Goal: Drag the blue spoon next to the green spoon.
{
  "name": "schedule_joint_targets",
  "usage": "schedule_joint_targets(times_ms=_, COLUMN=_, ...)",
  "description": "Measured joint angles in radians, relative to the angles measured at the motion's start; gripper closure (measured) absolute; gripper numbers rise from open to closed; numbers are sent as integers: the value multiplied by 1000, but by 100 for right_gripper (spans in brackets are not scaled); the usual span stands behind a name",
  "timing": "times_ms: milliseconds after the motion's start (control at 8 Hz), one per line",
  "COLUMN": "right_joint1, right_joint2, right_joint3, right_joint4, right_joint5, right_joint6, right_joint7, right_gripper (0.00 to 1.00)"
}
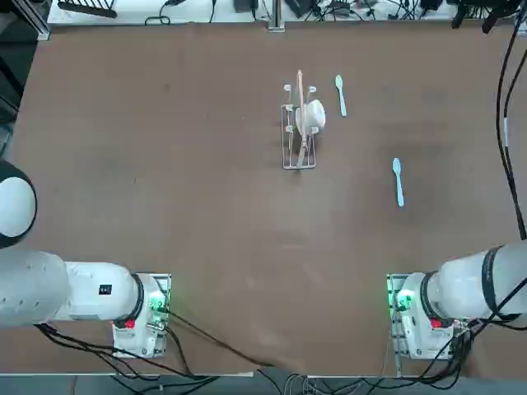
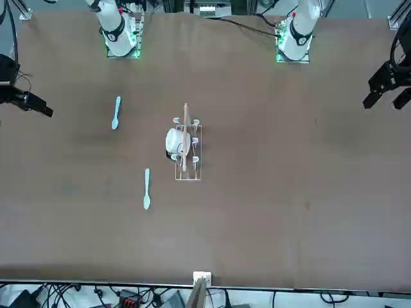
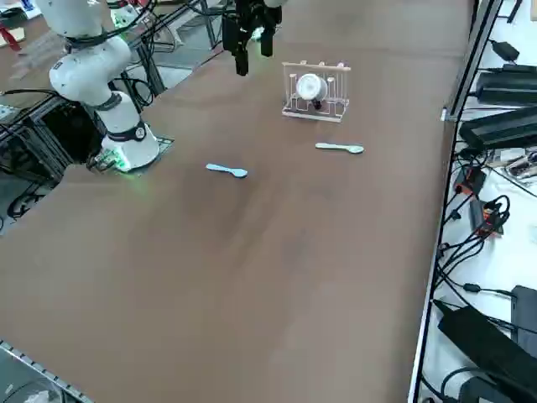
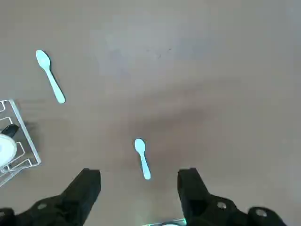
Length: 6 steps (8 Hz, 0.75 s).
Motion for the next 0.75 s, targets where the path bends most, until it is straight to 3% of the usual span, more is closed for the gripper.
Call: schedule_joint_targets(times_ms=750, right_joint1=0, right_joint2=27, right_joint3=0, right_joint4=-19, right_joint5=3, right_joint6=-26, right_joint7=-18, right_gripper=0)
